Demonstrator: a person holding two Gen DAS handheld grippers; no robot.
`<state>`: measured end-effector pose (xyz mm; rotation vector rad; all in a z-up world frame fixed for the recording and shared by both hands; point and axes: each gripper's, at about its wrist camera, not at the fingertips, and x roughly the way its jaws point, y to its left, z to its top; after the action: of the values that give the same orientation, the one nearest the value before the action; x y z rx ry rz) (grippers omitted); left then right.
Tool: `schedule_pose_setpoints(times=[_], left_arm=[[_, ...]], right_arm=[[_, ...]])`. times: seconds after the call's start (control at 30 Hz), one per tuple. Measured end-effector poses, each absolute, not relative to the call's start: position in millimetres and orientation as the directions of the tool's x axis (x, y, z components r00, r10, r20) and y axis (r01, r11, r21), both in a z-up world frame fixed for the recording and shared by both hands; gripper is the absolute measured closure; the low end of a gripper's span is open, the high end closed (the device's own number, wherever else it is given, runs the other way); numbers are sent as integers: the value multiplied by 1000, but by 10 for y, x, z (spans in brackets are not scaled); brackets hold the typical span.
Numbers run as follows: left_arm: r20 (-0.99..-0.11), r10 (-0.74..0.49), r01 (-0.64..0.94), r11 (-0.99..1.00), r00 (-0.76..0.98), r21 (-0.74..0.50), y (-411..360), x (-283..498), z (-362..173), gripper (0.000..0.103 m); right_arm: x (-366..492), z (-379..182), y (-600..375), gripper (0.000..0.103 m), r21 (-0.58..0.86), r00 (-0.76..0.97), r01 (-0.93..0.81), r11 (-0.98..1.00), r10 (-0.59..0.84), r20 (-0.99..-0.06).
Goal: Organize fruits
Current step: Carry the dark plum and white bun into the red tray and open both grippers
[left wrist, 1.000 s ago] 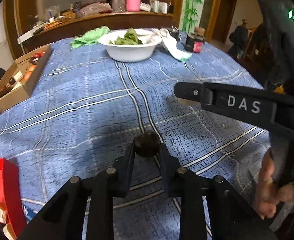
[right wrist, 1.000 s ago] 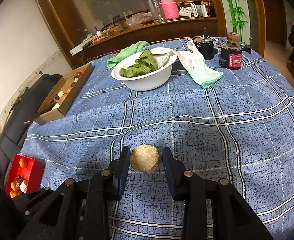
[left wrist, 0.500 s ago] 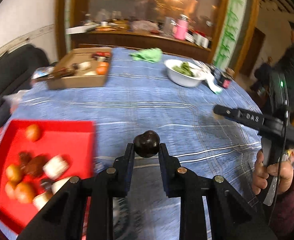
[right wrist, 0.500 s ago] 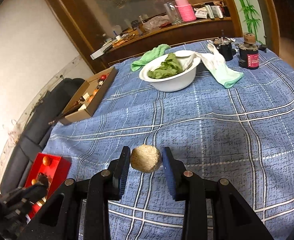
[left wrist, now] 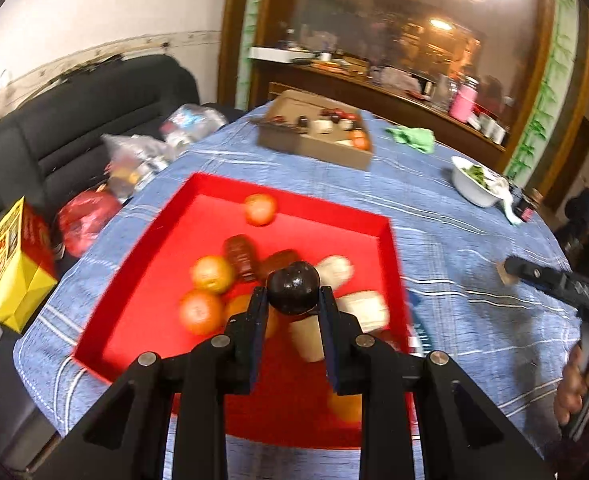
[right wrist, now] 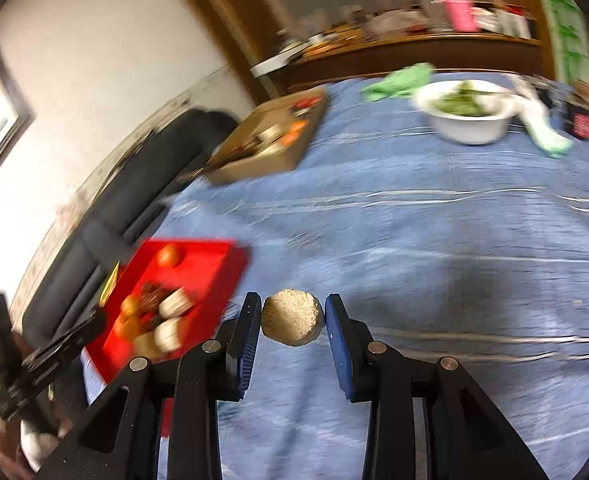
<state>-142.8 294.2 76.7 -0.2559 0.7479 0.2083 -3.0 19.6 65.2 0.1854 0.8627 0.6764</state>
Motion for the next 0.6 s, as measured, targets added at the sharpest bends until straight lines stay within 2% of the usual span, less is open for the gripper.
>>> schedule_pose_setpoints(times=[0.3,0.4,0.43,0.5,0.6], left_arm=[[-735,104,-351,917,670,-190,3305,-1452,502,79],[-732,91,-357,909,675,-215,3380,-1474,476,76],[-731,91,-359,907,676,-219,3398,-1470,472,73],[-720,93,-368,899,688,-236,3444,-1488,481,52],[-700,92,-375,889,709,-263,3506,-1532,516,42]], right_arm=[[-546,560,1394,66,346,306,-658,668,658,-688],[-626,505,1634,66,308,295,-688,657,641,-708],[-647,482,1708,66,296,293,-695,655,634,-716],[-669,439,1812,66,272,289,-707,653,618,-731],[-693,375,1907,65,257,280,-715,650,603,-747]])
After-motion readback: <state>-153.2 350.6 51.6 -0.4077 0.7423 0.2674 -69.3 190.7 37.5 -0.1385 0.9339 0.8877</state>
